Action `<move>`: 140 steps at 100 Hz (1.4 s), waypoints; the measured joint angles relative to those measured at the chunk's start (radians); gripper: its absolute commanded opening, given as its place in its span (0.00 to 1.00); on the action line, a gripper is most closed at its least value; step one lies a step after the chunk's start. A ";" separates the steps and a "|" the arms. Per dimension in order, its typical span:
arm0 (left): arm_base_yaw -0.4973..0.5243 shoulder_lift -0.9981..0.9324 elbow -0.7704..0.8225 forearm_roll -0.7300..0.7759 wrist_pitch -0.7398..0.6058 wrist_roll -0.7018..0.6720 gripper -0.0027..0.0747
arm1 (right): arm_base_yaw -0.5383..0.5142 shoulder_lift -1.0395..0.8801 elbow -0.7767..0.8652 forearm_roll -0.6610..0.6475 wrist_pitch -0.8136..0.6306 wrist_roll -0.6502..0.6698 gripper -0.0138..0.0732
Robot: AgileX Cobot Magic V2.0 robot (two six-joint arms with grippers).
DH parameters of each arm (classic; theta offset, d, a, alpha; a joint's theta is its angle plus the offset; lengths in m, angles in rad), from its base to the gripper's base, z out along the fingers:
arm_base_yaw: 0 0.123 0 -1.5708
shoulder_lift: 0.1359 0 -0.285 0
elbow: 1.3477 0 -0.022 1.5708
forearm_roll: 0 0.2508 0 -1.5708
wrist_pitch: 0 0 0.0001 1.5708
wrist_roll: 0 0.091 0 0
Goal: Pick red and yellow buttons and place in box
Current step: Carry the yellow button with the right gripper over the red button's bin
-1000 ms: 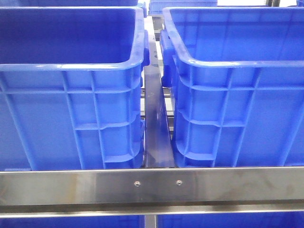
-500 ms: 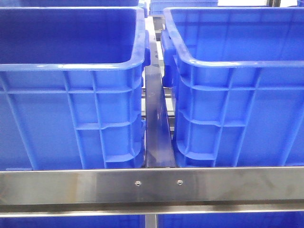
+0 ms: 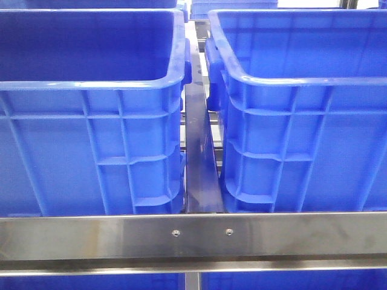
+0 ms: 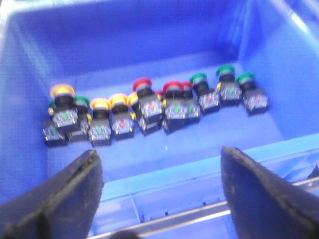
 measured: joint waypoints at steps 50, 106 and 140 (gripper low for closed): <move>0.000 -0.013 0.000 -0.001 0.002 0.000 0.01 | 0.000 0.000 0.000 0.000 -0.019 -0.001 0.27; 0.000 -0.013 0.000 -0.002 0.002 0.000 0.01 | -0.307 -0.047 0.000 -0.011 0.025 0.019 0.27; 0.000 -0.013 0.000 -0.002 0.002 0.000 0.01 | -0.694 -0.045 0.000 -0.174 0.083 0.100 0.27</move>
